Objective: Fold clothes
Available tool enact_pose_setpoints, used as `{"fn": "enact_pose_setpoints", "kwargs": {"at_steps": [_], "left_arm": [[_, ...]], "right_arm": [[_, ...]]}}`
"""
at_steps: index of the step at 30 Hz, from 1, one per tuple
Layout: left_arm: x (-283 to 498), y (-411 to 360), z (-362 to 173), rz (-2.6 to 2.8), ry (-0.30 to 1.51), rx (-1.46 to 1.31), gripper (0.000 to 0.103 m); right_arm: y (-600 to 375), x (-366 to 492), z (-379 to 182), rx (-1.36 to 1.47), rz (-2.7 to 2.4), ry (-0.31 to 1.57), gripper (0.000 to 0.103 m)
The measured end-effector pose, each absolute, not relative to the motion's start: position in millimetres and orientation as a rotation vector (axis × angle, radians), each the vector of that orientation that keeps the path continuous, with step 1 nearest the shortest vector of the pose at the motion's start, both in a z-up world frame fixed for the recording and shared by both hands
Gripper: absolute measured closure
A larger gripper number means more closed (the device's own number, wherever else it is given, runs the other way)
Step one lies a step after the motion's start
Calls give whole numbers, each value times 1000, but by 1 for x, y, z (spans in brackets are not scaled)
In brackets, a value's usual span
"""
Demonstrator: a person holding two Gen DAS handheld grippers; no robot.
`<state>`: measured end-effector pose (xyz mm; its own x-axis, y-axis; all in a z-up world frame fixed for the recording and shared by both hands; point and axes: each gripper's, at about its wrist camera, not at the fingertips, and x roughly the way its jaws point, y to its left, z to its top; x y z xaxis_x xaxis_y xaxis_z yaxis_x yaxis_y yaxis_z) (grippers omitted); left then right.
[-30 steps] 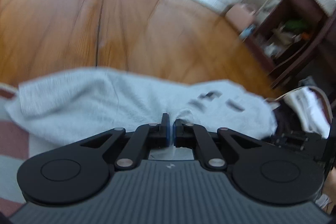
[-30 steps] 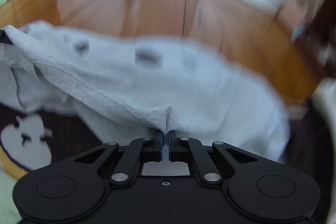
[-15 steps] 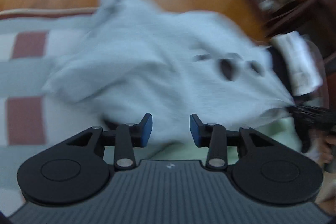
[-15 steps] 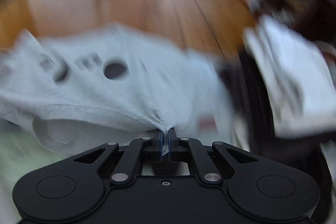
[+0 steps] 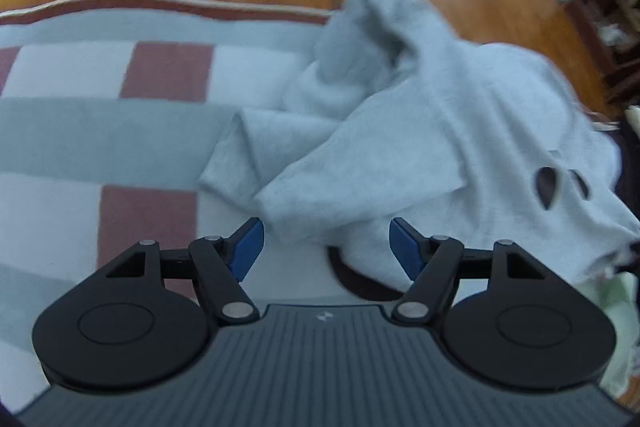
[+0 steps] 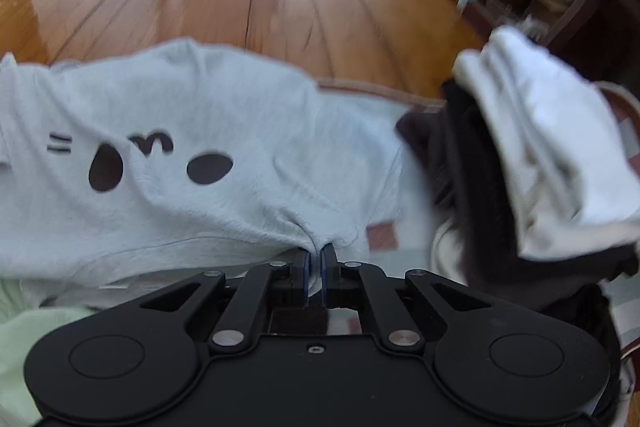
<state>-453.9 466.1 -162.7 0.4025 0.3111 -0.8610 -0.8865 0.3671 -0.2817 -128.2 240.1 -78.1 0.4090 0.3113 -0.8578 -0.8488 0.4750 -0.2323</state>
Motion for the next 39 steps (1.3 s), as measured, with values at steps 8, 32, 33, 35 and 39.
{"fn": "enact_pose_setpoints", "kwargs": {"at_steps": [8, 32, 33, 35, 39], "left_arm": [[-441, 467, -145, 798, 798, -715, 33], [-419, 583, -208, 801, 548, -1093, 19], [-419, 581, -207, 791, 541, -1086, 19], [-416, 576, -207, 761, 541, -1034, 31], [-409, 565, -204, 693, 559, -970, 76]], "right_arm": [[252, -130, -86, -848, 1127, 1201, 87], [511, -59, -85, -690, 1072, 971, 34], [513, -60, -92, -702, 1030, 980, 34], [513, -63, -100, -670, 1059, 1018, 34], [513, -69, -117, -609, 1123, 1096, 33]]}}
